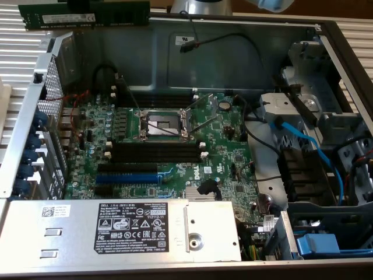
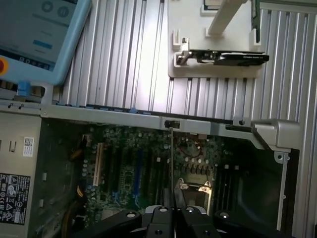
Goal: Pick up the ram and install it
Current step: 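Pick up the ram and move it above insertion slot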
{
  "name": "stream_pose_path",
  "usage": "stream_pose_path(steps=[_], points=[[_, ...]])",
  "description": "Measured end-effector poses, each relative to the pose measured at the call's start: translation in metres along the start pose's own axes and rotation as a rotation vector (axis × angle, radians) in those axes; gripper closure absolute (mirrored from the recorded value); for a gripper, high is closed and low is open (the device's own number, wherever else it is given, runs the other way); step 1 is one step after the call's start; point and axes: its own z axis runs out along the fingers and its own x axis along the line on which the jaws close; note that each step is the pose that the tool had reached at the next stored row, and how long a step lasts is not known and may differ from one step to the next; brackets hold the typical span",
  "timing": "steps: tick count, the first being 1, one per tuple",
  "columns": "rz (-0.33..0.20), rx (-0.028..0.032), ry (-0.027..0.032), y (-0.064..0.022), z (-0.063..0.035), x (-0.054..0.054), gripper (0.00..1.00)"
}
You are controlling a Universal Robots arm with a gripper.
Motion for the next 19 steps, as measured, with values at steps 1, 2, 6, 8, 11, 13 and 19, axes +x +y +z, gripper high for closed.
stream_pose_path(steps=[1, 2, 6, 8, 11, 13, 19], points=[[0.001, 0.0001, -0.0001, -0.0025, 0.0, 0.0, 0.88], [0.001, 0.0, -0.0001, -0.0049, 0.0001, -0.001, 0.88], [0.002, -0.0013, 0.0013, -0.0146, 0.0, 0.0, 0.88], [0.002, -0.0049, 0.001, -0.0187, -0.0002, 0.0, 0.88], [0.002, -0.0084, 0.0007, -0.0223, -0.0003, 0.001, 0.88], [0.002, -0.0098, 0.0012, -0.0264, -0.0004, 0.002, 0.88], [0.007, -0.0105, 0.0071, -0.0353, 0.0012, -0.001, 0.88]])
